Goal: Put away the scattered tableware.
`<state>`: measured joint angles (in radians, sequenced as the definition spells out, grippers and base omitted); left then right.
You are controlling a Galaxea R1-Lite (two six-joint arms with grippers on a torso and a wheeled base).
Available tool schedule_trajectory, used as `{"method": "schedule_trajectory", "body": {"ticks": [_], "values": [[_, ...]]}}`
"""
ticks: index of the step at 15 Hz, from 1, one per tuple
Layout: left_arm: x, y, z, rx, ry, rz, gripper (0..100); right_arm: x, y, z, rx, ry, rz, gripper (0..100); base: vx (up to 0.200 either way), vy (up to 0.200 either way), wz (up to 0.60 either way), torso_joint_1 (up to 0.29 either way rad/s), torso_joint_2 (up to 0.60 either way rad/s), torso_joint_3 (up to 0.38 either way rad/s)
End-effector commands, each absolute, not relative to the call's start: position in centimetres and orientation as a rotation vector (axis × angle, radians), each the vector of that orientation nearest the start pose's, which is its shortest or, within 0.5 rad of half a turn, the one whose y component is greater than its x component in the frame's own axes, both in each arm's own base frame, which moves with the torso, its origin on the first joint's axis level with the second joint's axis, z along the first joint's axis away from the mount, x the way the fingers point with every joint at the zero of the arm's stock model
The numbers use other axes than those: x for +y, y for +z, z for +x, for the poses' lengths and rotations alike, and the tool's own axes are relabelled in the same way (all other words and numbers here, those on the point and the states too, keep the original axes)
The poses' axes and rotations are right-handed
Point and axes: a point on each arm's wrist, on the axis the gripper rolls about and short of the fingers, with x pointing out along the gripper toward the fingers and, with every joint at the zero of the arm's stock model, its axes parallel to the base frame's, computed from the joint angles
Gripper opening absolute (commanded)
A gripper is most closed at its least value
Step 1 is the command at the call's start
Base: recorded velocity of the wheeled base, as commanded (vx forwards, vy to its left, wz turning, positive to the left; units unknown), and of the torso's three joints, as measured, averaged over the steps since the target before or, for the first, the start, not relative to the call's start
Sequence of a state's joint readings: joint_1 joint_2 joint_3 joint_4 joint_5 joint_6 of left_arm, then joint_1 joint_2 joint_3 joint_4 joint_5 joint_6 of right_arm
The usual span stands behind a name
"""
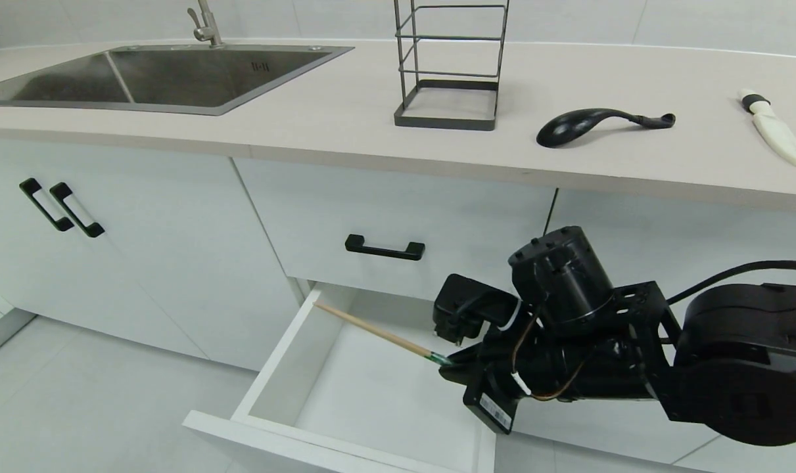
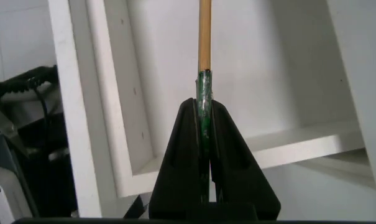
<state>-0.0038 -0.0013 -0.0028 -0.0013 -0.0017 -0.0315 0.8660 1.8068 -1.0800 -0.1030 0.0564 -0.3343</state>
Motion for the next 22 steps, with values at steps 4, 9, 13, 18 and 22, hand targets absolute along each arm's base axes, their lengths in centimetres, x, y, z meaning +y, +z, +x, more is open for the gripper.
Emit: {"method": "schedule_trajectory", "body": {"ticks": [4, 9, 13, 18, 22], "values": [[0.0, 7.6, -2.3, -0.005, -0.005, -0.032, 100, 27.6, 14.9, 23.2, 0.477, 0.945, -0.564, 0, 0.000, 0.000, 0.00, 0.000, 0.00, 0.000], [0.0, 7.6, -2.3, -0.005, -0.005, -0.032, 100, 29.9, 11.9, 25.2, 0.543, 0.890, -0.575, 0, 0.000, 0.000, 0.00, 0.000, 0.00, 0.000], [0.0, 7.6, -2.3, -0.003, -0.005, -0.032, 100, 30.4, 10.4, 25.9, 0.567, 0.886, -0.581, 0, 0.000, 0.000, 0.00, 0.000, 0.00, 0.000], [0.0, 7.6, -2.3, -0.005, -0.005, -0.032, 100, 30.8, 9.1, 27.2, 0.590, 0.865, -0.585, 0, 0.000, 0.000, 0.00, 0.000, 0.00, 0.000], [0.0, 7.6, -2.3, -0.005, -0.005, -0.032, 100, 30.7, 8.0, 27.7, 0.614, 0.843, -0.597, 0, 0.000, 0.000, 0.00, 0.000, 0.00, 0.000]]}}
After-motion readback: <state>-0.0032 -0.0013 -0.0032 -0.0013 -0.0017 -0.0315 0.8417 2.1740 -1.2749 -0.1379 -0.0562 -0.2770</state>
